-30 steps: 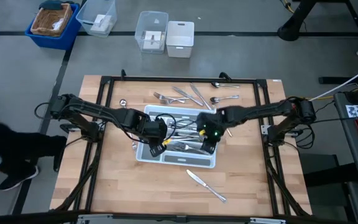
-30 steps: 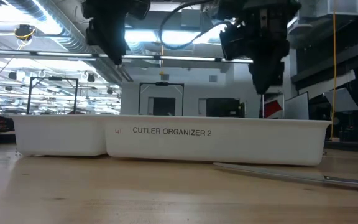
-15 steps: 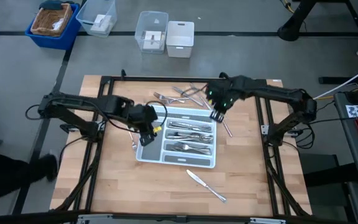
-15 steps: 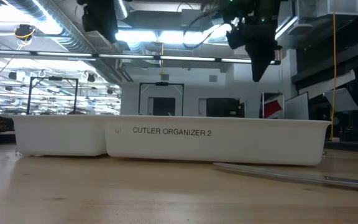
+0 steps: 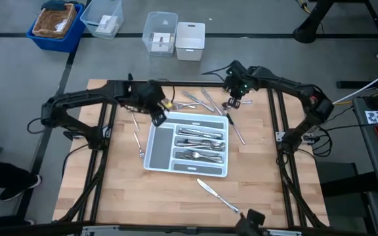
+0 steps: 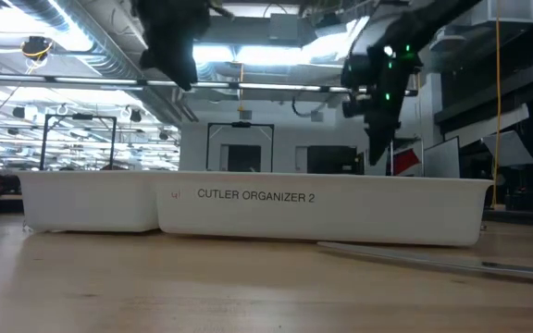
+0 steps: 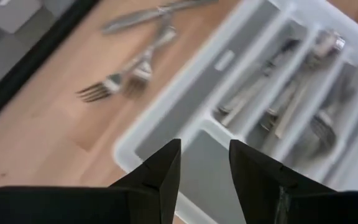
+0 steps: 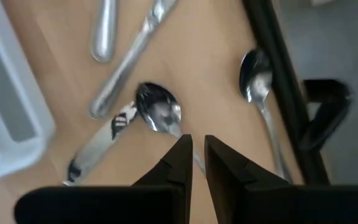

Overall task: Sort silverware
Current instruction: Put the spoon into the organizer tray

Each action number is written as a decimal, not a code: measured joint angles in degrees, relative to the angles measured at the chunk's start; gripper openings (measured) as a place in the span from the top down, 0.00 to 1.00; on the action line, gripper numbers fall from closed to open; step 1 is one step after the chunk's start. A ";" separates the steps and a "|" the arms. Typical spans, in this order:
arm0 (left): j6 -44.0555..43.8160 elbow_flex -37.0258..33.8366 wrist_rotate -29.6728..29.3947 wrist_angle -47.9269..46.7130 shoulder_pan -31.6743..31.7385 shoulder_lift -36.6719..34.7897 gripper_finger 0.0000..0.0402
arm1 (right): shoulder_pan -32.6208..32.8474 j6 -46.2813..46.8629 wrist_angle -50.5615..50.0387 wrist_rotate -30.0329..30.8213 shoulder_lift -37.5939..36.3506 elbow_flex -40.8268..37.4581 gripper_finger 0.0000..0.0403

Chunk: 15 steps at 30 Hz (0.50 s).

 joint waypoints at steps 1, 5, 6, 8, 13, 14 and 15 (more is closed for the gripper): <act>0.26 0.00 0.02 0.12 1.30 0.00 0.68 | -1.22 -1.03 0.00 -1.01 0.87 -0.29 0.89; 0.99 0.00 0.35 2.12 5.79 0.32 0.68 | -5.34 -6.26 -0.39 -5.27 4.48 -1.60 0.89; 1.55 -0.02 0.56 2.87 6.79 0.39 0.68 | -6.12 -8.06 -0.46 -6.12 5.39 -1.79 0.89; 2.01 -0.02 1.47 3.99 8.51 0.39 0.68 | -7.34 -11.77 -0.41 -7.46 7.14 -1.80 0.89; 4.01 -0.02 4.33 5.75 11.89 0.75 0.68 | -8.11 -18.05 -0.46 -8.32 10.49 -1.78 0.89; 4.80 -0.02 4.80 5.94 12.37 0.89 0.68 | -8.10 -18.52 -0.44 -8.61 11.02 -1.78 0.89; 5.16 -0.02 5.27 5.97 12.88 0.99 0.68 | -7.99 -19.20 -0.42 -9.28 11.54 -1.78 0.89</act>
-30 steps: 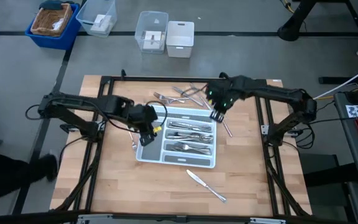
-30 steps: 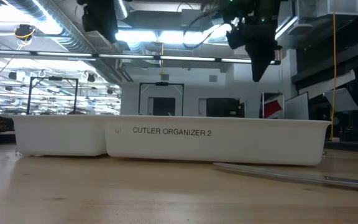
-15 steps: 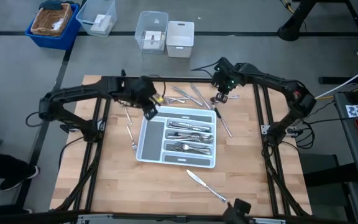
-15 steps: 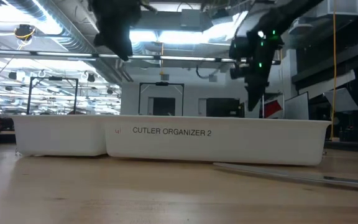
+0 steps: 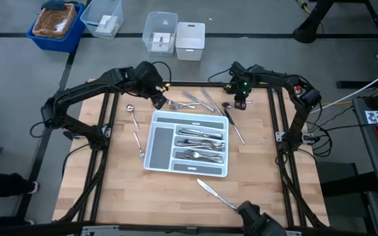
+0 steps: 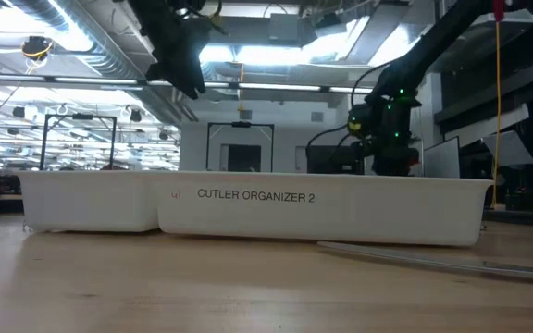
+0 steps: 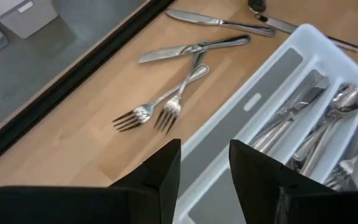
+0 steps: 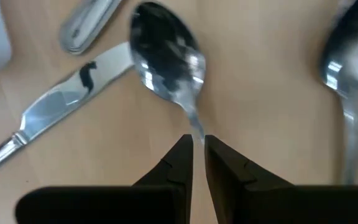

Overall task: Sort silverware
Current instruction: Put the spoon into the organizer tray

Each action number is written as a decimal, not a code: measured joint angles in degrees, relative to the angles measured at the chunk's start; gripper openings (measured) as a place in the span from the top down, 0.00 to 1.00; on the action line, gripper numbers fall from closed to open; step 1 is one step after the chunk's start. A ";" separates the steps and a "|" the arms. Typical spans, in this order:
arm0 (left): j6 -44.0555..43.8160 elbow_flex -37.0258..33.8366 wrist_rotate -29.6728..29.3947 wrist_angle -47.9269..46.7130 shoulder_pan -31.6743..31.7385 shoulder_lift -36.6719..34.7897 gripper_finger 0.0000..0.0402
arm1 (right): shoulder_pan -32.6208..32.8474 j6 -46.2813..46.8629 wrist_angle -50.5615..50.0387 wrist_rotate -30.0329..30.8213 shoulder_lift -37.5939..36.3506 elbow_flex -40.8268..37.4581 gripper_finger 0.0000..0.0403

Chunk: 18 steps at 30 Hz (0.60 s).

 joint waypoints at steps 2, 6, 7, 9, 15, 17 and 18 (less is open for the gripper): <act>1.24 -0.04 0.47 0.12 0.98 0.24 0.68 | 0.05 -0.79 0.06 -1.63 1.10 0.00 0.89; 3.17 -0.04 2.61 0.50 2.60 0.66 0.68 | 0.06 -1.17 0.16 -2.30 3.02 0.02 0.89; 4.01 -0.04 3.23 0.54 2.91 0.80 0.68 | 0.06 -1.25 0.16 -1.65 3.36 0.02 0.89; 5.21 -0.04 4.15 0.48 3.43 0.94 0.68 | 0.01 -1.94 0.55 -0.29 3.68 0.04 0.89; 7.34 -0.07 4.36 0.48 4.72 1.02 0.68 | 0.01 -2.48 4.93 1.36 4.04 0.04 0.89; 7.33 -0.07 4.36 0.48 5.15 1.02 0.68 | 0.04 -2.54 5.51 1.69 4.01 0.04 0.89; 7.34 -0.07 4.39 0.48 5.31 1.02 0.68 | 0.04 -2.54 5.32 1.70 4.01 0.04 0.89</act>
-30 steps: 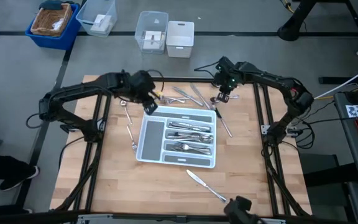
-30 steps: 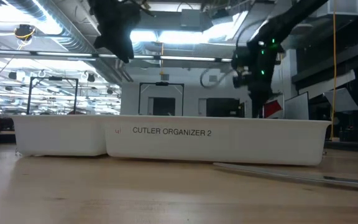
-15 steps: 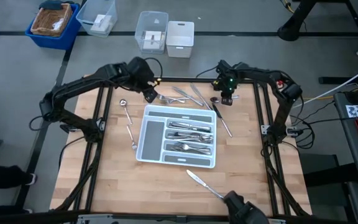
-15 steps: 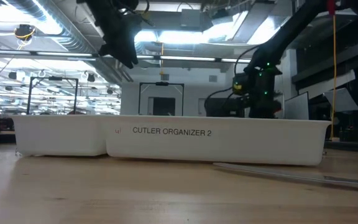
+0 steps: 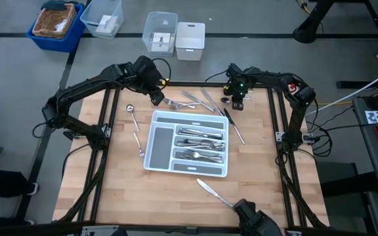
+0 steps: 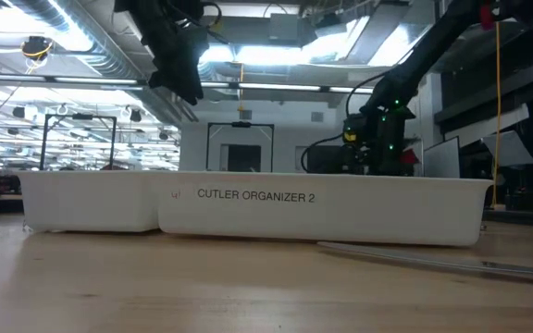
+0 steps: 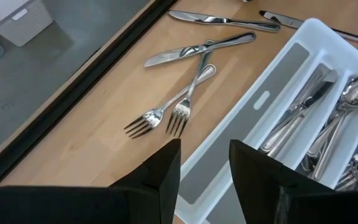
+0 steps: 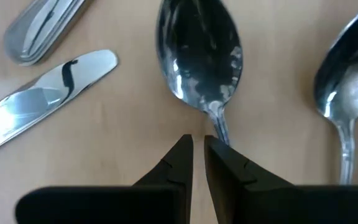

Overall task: Sort silverware
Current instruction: Put the spoon into the organizer tray

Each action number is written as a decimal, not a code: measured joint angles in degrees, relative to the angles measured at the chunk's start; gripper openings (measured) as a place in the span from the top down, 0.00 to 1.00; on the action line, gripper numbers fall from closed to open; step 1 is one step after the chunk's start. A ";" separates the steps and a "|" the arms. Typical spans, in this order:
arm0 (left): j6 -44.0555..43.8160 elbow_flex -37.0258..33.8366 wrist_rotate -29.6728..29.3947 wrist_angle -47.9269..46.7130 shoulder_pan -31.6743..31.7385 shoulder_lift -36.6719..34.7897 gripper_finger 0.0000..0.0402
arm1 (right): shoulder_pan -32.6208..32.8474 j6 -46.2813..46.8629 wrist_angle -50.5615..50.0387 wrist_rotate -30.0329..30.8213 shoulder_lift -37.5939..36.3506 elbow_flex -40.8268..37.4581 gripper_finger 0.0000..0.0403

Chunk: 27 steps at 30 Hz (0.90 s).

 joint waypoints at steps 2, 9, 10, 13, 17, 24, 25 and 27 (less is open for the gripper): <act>0.00 0.00 0.47 0.00 0.01 0.00 0.68 | 0.00 0.24 -0.88 0.00 0.00 0.02 0.89; 1.54 0.00 1.79 -0.04 -0.05 0.00 0.68 | 0.00 0.46 -5.11 0.17 0.00 0.02 0.89; 1.62 0.00 1.78 -0.02 -0.04 0.00 0.68 | 0.00 0.46 -5.16 0.44 0.00 0.02 0.89; 1.67 0.00 1.79 -0.02 -0.04 0.00 0.68 | 0.04 0.52 -5.00 2.97 0.00 0.02 0.89; 1.68 0.00 1.76 -0.02 -0.04 -0.02 0.68 | 0.02 0.37 -4.34 6.73 -0.02 0.02 0.89; 1.40 0.00 1.76 0.00 -0.04 -0.02 0.68 | 0.02 -1.06 -1.36 8.06 -0.04 0.07 0.89; 1.27 0.00 1.75 0.00 -0.04 -0.02 0.68 | 0.02 -1.09 -0.97 7.94 -0.05 0.07 0.89; 1.25 0.00 1.74 0.01 -0.04 -0.02 0.68 | 0.02 -1.19 0.15 7.72 -0.05 0.07 0.89</act>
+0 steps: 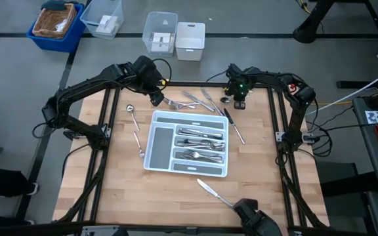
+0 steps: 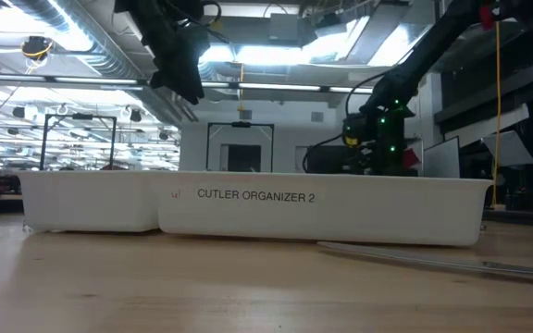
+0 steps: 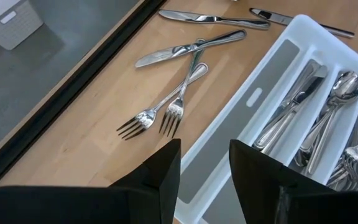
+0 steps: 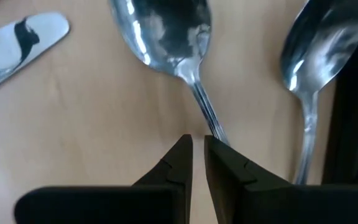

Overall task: Sort silverware
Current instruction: Put the spoon into the organizer tray

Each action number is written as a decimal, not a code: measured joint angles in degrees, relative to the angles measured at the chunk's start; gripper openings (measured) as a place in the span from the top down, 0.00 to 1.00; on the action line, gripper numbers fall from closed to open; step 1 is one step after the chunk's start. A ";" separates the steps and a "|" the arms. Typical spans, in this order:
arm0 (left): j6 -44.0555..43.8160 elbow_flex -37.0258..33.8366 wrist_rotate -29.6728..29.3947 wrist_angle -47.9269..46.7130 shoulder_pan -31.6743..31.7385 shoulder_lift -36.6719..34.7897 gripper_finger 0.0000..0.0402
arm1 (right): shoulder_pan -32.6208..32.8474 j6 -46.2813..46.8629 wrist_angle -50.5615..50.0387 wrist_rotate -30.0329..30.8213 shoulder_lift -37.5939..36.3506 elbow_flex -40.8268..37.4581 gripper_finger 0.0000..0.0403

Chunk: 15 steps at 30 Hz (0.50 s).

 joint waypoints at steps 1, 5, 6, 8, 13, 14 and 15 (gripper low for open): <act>-0.02 0.00 0.00 0.02 0.00 0.00 0.68 | 0.00 -0.27 0.58 -0.11 -0.01 0.00 0.89; -0.06 0.00 0.00 0.02 0.00 0.00 0.68 | -0.02 -2.77 1.66 -0.19 -0.01 0.00 0.89; -0.08 0.00 0.00 0.02 0.00 0.00 0.68 | -0.02 -2.90 1.92 -0.19 -0.01 0.00 0.89; -0.13 0.00 0.00 0.02 0.00 0.00 0.68 | -0.02 -2.89 1.89 -0.19 -0.01 0.02 0.89; -0.20 -0.02 -0.01 0.02 0.00 0.00 0.68 | 0.00 -2.86 -0.40 -0.19 -0.01 0.02 0.89; -0.20 -0.01 -0.01 0.03 0.00 -0.01 0.68 | 0.00 -2.83 -1.11 -0.19 -0.01 0.10 0.89; -0.20 -0.02 -0.01 0.02 0.00 -0.02 0.68 | 0.02 -2.83 -2.27 -0.15 -0.01 0.39 0.89</act>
